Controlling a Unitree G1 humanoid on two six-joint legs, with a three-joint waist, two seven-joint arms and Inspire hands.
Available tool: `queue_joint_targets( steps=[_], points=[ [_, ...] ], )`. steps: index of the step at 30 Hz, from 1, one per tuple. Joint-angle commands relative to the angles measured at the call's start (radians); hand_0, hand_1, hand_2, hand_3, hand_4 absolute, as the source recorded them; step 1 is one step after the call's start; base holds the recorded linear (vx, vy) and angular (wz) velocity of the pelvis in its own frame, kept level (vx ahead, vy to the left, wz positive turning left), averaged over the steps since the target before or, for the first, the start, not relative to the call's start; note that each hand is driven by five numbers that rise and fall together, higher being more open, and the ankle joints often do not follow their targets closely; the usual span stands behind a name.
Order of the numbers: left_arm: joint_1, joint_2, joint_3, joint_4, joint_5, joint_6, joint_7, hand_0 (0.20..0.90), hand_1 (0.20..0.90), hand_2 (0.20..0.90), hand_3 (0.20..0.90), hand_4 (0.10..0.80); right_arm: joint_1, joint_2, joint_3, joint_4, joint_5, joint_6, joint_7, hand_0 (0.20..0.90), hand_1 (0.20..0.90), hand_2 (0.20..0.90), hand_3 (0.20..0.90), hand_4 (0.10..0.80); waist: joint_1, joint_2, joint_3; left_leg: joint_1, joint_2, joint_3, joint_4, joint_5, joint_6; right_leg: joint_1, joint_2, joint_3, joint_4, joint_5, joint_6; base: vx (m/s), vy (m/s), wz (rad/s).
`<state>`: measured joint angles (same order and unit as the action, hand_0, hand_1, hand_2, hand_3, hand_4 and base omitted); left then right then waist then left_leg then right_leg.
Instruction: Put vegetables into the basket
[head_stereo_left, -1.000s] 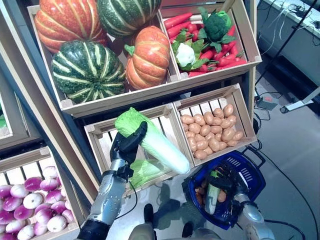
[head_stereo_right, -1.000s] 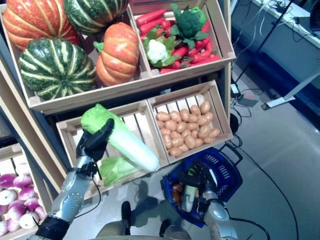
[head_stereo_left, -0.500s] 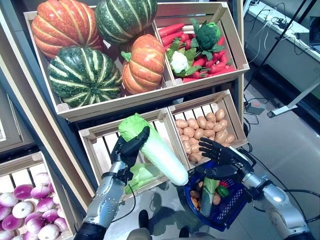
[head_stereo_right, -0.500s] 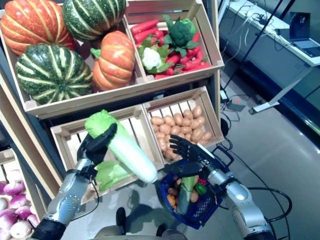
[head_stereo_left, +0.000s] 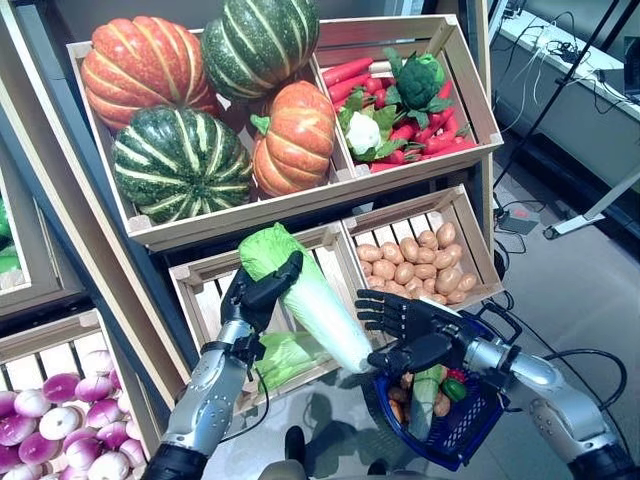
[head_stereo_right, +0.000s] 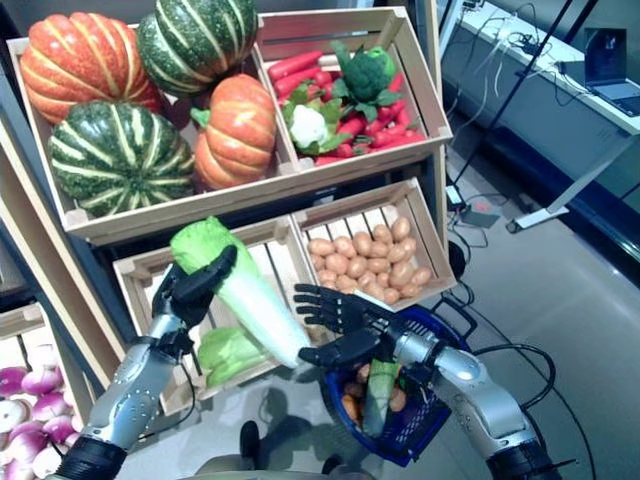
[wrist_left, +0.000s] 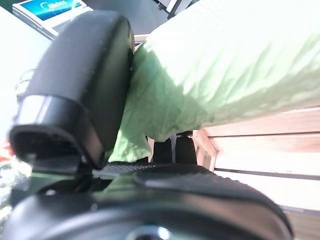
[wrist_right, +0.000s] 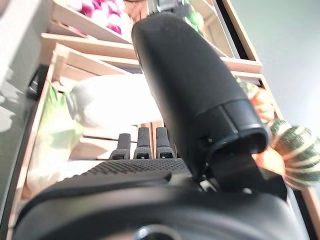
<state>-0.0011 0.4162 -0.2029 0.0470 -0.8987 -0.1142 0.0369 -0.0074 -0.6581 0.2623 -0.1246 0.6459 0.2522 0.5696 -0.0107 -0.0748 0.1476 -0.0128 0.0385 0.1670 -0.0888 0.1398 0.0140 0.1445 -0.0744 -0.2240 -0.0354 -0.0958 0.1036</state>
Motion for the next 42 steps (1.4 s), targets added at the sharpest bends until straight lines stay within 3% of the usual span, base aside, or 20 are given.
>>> queue_joint_targets(
  steps=[1,13,21,29,36,42],
  points=[
    [-0.104,0.014,-0.015,-0.080,-0.025,-0.124,-0.038,0.300,0.300,0.300,0.300,0.400,-0.100,-0.028,0.041,-0.034,0.127,-0.030,0.072,0.900,0.900,0.900,0.900,0.800,0.022,-0.012,-0.092,0.097,0.010,-0.007,0.005,-0.156,-0.039,-0.064,-0.022,-0.004,-0.028,0.123,0.010,0.025,0.009,0.03],
    [-0.110,-0.003,-0.030,-0.065,-0.052,-0.130,-0.040,0.300,0.300,0.300,0.300,0.400,-0.151,0.020,0.123,0.051,0.120,-0.004,0.025,0.900,0.900,0.900,0.900,0.800,0.033,-0.008,-0.101,0.096,0.013,-0.020,0.008,-0.153,-0.043,-0.057,-0.027,-0.010,-0.035,0.122,0.006,0.001,0.001,0.00],
    [-0.115,-0.023,-0.041,-0.056,-0.039,-0.136,-0.019,0.300,0.300,0.300,0.300,0.400,-0.174,0.082,0.140,0.112,0.041,-0.031,-0.198,0.900,0.900,0.900,0.900,0.800,0.028,0.002,-0.100,0.105,0.013,-0.025,0.007,-0.156,-0.042,-0.051,-0.027,-0.001,-0.035,0.118,0.003,0.005,0.002,0.02],
    [-0.115,-0.028,-0.044,-0.079,-0.030,-0.128,0.014,0.300,0.300,0.300,0.300,0.400,-0.176,0.101,0.146,0.111,-0.016,-0.015,-0.289,0.900,0.900,0.900,0.900,0.800,0.024,0.010,-0.098,0.107,0.013,-0.025,0.007,-0.154,-0.043,-0.048,-0.028,0.002,-0.037,0.118,0.002,0.000,0.000,0.00],
    [-0.123,-0.033,-0.040,-0.081,-0.032,-0.118,0.019,0.300,0.300,0.300,0.300,0.400,-0.191,0.115,0.151,0.113,-0.018,0.012,-0.290,0.900,0.900,0.900,0.900,0.800,0.024,0.014,-0.097,0.110,0.013,-0.026,0.004,-0.153,-0.045,-0.045,-0.027,0.004,-0.039,0.118,0.002,0.000,0.000,0.00],
    [-0.123,-0.028,-0.038,-0.088,-0.038,-0.105,-0.001,0.300,0.300,0.300,0.300,0.400,-0.200,0.103,0.178,0.101,-0.002,0.088,-0.143,0.900,0.900,0.900,0.900,0.800,0.031,0.011,-0.096,0.109,0.014,-0.030,0.001,-0.151,-0.047,-0.040,-0.027,-0.003,-0.045,0.118,0.001,0.000,0.000,0.00]
  ],
)
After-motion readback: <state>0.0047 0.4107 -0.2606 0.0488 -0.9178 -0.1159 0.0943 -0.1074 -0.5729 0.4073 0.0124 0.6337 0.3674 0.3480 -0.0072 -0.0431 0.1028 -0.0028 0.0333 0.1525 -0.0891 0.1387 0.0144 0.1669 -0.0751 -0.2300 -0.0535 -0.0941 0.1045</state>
